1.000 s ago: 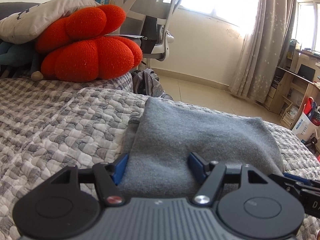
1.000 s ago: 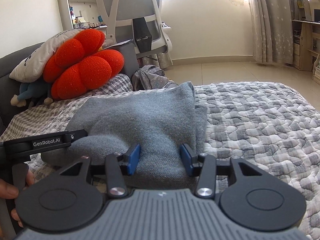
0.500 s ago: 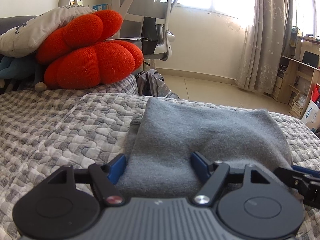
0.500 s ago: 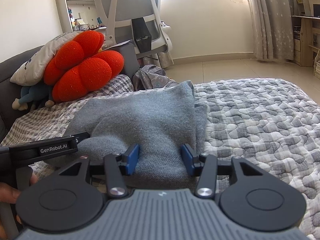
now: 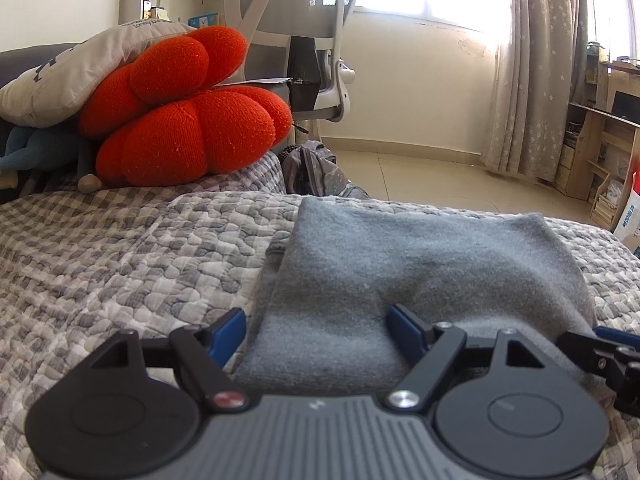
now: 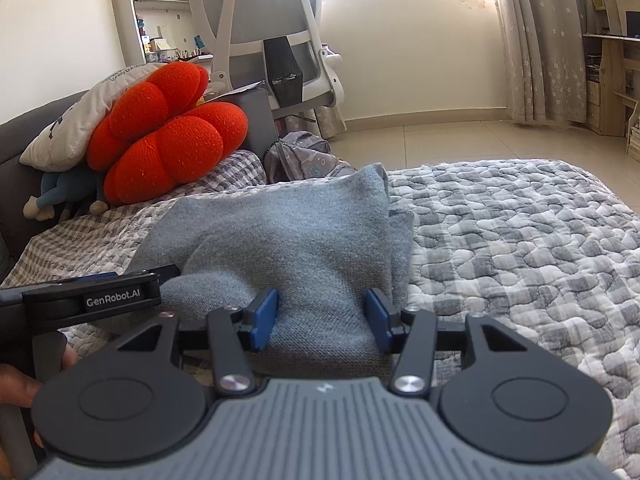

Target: Fold clothes

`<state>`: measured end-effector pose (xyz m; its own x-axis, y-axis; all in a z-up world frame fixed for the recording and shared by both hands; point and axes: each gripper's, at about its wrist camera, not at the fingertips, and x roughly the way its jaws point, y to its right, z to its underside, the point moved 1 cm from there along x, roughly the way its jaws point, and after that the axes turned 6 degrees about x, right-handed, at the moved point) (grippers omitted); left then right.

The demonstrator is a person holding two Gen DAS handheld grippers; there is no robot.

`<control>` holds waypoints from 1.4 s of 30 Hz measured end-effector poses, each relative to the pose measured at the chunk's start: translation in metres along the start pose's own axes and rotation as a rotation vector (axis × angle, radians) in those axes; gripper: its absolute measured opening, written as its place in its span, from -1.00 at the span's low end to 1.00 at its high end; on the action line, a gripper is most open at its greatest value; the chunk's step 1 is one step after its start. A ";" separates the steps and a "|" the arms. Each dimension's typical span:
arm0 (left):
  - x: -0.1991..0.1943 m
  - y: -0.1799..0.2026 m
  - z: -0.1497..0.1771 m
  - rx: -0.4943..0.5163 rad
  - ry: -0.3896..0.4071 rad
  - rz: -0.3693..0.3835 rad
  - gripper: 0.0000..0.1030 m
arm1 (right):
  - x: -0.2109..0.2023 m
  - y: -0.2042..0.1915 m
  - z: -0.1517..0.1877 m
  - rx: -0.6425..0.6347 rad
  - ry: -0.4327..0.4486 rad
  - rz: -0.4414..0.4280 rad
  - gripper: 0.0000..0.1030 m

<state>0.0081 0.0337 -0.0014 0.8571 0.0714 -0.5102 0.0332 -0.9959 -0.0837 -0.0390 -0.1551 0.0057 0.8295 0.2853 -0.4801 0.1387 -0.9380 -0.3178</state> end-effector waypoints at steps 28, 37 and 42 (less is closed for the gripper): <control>-0.001 -0.003 0.000 -0.017 0.002 -0.016 0.69 | -0.006 0.000 -0.014 0.139 0.139 -0.118 0.48; -0.001 -0.004 0.000 -0.022 0.004 -0.016 0.70 | 0.009 -0.011 -0.010 0.094 0.069 -0.025 -0.09; -0.005 -0.015 0.002 -0.057 0.000 0.008 0.76 | 0.008 -0.001 -0.009 0.124 0.070 0.040 0.15</control>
<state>0.0024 0.0485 0.0007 0.8575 0.0637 -0.5105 0.0560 -0.9980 -0.0305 -0.0278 -0.1533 0.0093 0.8692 0.2298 -0.4378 0.0407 -0.9157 -0.3998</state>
